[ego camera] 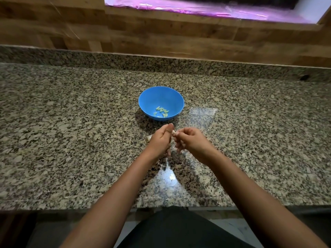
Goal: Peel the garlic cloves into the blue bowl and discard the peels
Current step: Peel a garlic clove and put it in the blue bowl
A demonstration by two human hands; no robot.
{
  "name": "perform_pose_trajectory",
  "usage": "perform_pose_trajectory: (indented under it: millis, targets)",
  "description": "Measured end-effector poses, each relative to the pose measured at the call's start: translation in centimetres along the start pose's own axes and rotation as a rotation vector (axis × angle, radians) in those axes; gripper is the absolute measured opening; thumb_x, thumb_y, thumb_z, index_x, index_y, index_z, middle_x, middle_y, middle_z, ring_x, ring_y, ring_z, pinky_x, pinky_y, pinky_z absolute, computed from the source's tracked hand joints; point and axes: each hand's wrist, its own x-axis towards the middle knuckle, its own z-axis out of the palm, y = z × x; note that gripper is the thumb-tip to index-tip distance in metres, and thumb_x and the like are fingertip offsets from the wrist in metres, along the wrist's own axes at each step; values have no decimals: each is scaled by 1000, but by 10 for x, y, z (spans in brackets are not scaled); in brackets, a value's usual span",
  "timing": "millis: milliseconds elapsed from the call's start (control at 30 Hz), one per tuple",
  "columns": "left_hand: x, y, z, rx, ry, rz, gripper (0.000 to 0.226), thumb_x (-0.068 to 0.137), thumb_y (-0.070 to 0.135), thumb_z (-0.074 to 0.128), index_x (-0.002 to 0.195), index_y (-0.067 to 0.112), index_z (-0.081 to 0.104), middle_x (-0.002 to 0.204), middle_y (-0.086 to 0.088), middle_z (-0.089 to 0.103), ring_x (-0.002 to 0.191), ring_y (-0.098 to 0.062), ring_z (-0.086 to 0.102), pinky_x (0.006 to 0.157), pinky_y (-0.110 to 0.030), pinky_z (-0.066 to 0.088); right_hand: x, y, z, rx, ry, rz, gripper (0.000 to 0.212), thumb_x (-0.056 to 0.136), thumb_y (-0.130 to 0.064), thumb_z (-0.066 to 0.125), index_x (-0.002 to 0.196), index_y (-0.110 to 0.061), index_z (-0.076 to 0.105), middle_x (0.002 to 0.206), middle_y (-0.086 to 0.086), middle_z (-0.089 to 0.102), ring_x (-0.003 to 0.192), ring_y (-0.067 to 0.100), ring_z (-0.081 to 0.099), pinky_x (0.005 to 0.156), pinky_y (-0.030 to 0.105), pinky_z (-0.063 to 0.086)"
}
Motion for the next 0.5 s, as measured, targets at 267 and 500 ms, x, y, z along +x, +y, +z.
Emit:
perform_pose_trajectory:
  millis: [267, 500]
  targets:
    - [-4, 1, 3, -250, -63, -129, 30, 95, 35, 45, 80, 9, 48, 47, 2, 46, 36, -9, 43, 36, -21, 41, -3, 11, -7, 98, -32, 17, 13, 95, -4, 46, 84, -3, 54, 70, 7, 56, 56, 12, 53, 52, 19, 48]
    - [-5, -1, 0, -430, -11, -98, 4, 87, 2, 57, 85, 1, 61, 71, -8, 66, 60, -11, 63, 54, -17, 52, 0, 12, -16, 79, -17, 25, 16, 95, -3, 45, 82, -3, 54, 68, 7, 55, 53, 12, 51, 51, 21, 49]
